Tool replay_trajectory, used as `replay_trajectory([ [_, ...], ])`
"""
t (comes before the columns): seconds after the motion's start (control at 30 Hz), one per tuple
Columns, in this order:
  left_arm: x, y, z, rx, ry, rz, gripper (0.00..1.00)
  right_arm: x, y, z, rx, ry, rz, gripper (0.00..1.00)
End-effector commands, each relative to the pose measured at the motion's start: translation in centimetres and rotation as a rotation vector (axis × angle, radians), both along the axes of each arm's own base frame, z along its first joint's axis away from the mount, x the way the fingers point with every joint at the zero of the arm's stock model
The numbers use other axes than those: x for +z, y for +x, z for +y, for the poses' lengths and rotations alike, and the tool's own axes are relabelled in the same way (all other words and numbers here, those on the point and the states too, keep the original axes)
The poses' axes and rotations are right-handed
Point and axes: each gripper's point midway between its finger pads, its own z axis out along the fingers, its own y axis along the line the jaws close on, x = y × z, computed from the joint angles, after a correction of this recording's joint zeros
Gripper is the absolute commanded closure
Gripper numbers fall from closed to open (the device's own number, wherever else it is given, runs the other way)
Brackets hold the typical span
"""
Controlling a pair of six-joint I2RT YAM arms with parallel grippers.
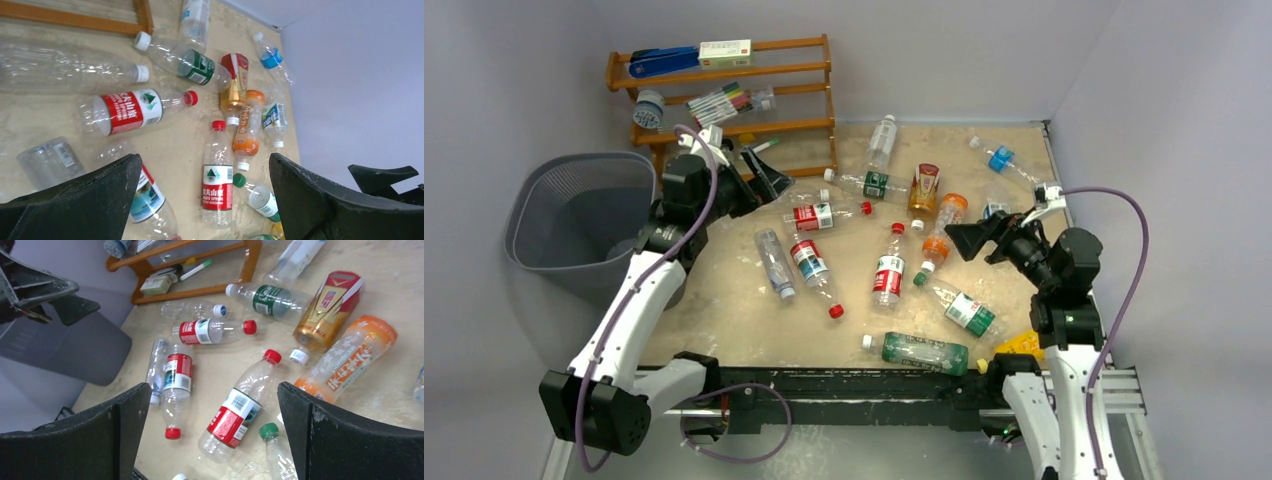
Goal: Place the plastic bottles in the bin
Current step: Pick up the plastic bottle at the center of the board.
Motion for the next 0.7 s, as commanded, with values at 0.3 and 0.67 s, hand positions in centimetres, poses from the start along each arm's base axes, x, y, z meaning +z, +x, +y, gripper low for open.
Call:
replay_trajectory([
  [0.3,2.7,-0.6,1.5,0.123,0.246,0.005,0.0,0.1,3.3,0.9,0.058,0.047,0.111,0.0],
  [0.67,1.4,-1.0,-2.9,0.302,0.819,-0.07,0.0,-0.7,8.3,1.4,0.069,-0.031,0.172,0.0],
])
